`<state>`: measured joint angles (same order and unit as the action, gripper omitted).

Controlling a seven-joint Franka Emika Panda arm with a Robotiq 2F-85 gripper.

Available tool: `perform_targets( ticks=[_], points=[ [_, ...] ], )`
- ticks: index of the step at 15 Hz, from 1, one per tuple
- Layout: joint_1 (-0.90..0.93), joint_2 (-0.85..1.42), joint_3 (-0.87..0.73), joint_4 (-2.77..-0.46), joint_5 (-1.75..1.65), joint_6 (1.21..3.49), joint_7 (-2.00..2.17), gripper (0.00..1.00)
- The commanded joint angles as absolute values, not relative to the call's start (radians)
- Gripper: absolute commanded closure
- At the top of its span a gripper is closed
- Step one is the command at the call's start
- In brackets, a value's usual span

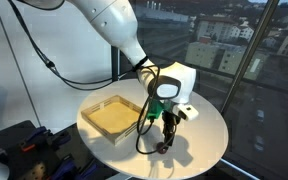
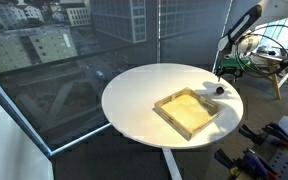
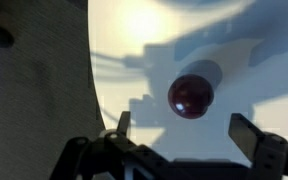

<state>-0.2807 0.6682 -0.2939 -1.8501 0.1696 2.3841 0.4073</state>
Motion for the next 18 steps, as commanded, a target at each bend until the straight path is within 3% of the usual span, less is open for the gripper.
perform_targets(
  ticks=[1, 18],
  points=[
    [-0.29, 0.696, -0.283, -1.823, 0.193, 2.411, 0.402, 0.0],
    [-0.276, 0.754, -0.268, -1.828, 0.195, 2.495, 0.406, 0.0]
  ],
)
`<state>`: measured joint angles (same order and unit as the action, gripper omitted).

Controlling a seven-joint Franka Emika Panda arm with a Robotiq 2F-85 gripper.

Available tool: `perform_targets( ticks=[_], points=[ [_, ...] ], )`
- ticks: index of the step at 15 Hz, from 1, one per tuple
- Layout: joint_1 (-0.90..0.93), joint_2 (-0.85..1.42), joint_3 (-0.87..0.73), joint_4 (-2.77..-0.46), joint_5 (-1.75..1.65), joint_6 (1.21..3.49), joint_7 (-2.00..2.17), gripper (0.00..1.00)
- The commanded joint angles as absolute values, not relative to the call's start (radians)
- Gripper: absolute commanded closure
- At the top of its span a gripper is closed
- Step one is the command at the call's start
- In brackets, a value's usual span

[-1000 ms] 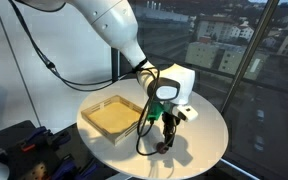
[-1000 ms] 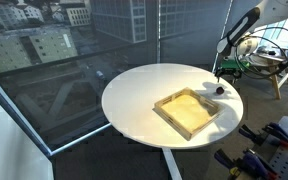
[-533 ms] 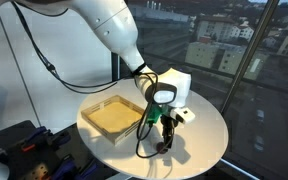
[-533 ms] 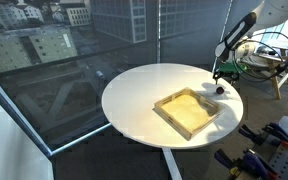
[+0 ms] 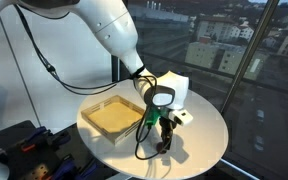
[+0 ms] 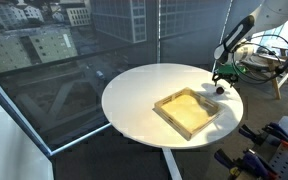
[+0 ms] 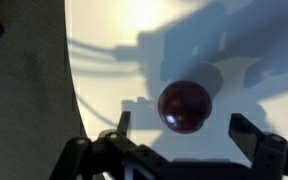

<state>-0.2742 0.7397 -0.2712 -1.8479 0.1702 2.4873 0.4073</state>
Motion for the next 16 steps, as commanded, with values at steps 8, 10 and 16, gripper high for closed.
perform_targets(
  ticks=[8, 10, 16],
  points=[
    [-0.275, 0.779, -0.268, -1.816, 0.195, 2.494, 0.41, 0.0],
    [-0.275, 0.785, -0.268, -1.811, 0.195, 2.493, 0.411, 0.0],
    [-0.274, 0.803, -0.269, -1.794, 0.194, 2.492, 0.414, 0.0]
  ],
)
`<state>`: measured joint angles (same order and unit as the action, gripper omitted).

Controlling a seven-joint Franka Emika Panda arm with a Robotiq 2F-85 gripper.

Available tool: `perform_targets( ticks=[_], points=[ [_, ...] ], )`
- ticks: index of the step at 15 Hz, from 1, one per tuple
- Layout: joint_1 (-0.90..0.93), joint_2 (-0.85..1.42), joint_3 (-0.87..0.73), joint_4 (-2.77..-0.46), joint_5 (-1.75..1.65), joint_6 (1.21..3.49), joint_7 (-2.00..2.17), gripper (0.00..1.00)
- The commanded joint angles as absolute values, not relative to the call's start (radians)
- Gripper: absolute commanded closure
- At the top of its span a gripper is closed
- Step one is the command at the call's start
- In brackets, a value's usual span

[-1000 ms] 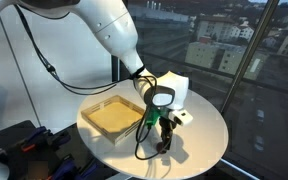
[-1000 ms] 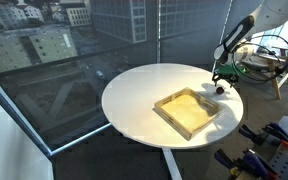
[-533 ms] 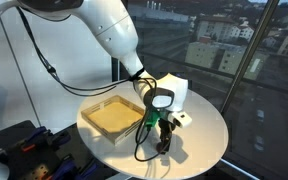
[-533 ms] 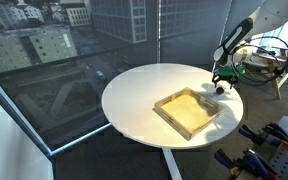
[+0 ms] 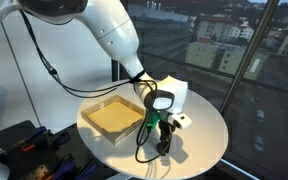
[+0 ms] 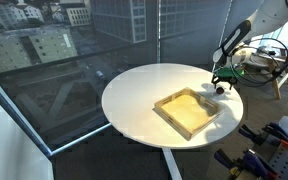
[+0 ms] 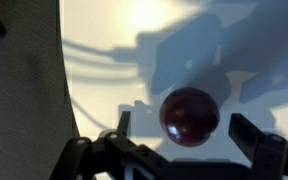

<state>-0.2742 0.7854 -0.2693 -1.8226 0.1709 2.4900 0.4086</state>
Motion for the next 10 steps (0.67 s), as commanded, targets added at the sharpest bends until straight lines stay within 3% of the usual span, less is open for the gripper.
perform_targets(
  ticks=[1, 3, 4, 6, 10],
  points=[
    [-0.275, 0.805, -0.269, -1.793, 0.194, 2.492, 0.414, 0.0],
    [-0.275, 0.807, -0.269, -1.791, 0.195, 2.492, 0.413, 0.05],
    [-0.275, 0.807, -0.269, -1.791, 0.195, 2.49, 0.413, 0.26],
    [-0.275, 0.808, -0.269, -1.79, 0.195, 2.489, 0.413, 0.32],
    [-0.269, 0.809, -0.276, -1.79, 0.189, 2.483, 0.421, 0.64]
  ],
)
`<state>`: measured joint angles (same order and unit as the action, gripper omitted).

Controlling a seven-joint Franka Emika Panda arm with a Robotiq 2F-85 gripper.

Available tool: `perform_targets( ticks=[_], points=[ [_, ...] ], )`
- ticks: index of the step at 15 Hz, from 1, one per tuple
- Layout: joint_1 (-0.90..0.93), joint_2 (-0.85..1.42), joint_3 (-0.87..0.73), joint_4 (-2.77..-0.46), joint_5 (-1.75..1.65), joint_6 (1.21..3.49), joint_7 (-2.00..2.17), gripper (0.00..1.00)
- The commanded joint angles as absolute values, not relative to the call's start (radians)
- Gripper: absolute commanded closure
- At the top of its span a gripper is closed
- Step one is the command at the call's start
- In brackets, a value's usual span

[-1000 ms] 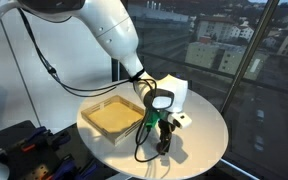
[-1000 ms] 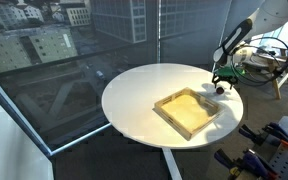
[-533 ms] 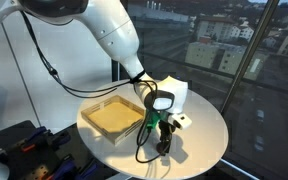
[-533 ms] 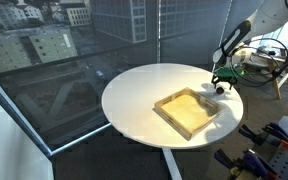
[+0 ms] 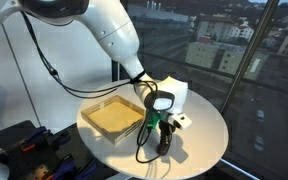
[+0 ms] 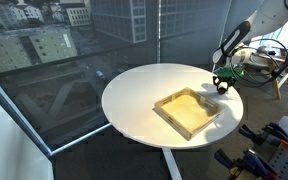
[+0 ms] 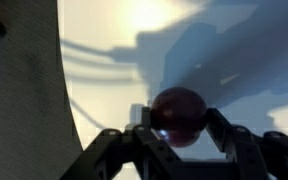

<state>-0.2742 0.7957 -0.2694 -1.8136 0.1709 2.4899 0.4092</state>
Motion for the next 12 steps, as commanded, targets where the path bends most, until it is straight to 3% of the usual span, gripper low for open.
perform_targets(
  ticks=[1, 12],
  points=[
    [-0.264, 0.81, -0.281, -1.787, 0.183, 2.48, 0.427, 0.67],
    [-0.245, 0.778, -0.319, -1.767, 0.163, 2.384, 0.443, 0.67]
  ],
)
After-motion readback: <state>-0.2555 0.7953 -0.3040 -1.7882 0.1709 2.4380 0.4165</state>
